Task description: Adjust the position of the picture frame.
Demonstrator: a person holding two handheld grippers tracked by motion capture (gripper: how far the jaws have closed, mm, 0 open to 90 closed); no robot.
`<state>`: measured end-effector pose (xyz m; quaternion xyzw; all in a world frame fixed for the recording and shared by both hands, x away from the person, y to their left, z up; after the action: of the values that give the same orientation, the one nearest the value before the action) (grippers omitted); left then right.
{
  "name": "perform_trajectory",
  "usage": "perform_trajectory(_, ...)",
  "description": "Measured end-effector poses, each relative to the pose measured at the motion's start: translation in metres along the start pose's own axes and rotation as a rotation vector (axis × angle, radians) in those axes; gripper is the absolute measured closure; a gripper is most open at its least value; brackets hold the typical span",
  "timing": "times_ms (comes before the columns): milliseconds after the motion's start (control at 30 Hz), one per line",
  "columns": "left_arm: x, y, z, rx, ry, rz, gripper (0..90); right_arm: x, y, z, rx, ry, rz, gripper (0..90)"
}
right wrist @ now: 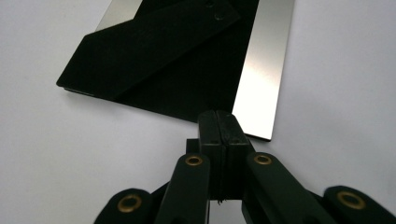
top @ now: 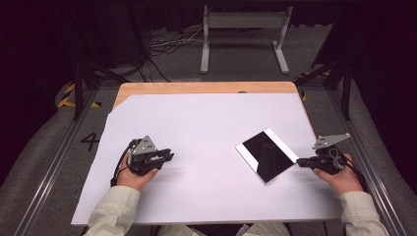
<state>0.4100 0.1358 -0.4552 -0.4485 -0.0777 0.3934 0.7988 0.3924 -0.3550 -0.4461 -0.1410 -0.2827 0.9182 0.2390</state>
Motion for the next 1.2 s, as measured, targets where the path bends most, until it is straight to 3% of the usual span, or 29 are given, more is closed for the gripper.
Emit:
perform_trajectory(133, 0.0, 0.0, 0.0, 0.002, 0.003, -0.003, 75.9, 0.001, 0.004, -0.006, 0.031, -0.022, -0.01, 89.7)
perform_trajectory(267, 0.0, 0.001, -0.001, 0.007, 0.007, -0.002, 76.0, -0.001, 0.007, -0.009, 0.047, -0.012, -0.03, 89.7)
perform_trajectory(700, 0.0, 0.002, -0.003, 0.017, 0.006, -0.009, 74.8, -0.015, 0.015, -0.017, 0.097, 0.104, -0.128, 89.9)
perform_trajectory(967, -0.001, 0.003, -0.007, 0.024, 0.0, -0.011, 73.1, -0.016, 0.013, -0.02, 0.108, 0.133, -0.148, 90.0)
perform_trajectory(1200, -0.003, 0.0, -0.012, 0.026, 0.009, -0.01, 72.4, -0.015, 0.006, -0.026, 0.142, 0.202, -0.151, 90.0)
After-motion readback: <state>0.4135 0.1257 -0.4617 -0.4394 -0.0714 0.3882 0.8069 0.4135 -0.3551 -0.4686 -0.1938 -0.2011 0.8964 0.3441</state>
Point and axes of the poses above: each handheld gripper's, and its own axes: z roughly backward along the jaws, y roughly out of its underside, x roughly to its left, the point moved 6 cm from there along -z, roughly forward along the jaws, and after that the axes turned 15 degrees about z, right-handed, at the moved point
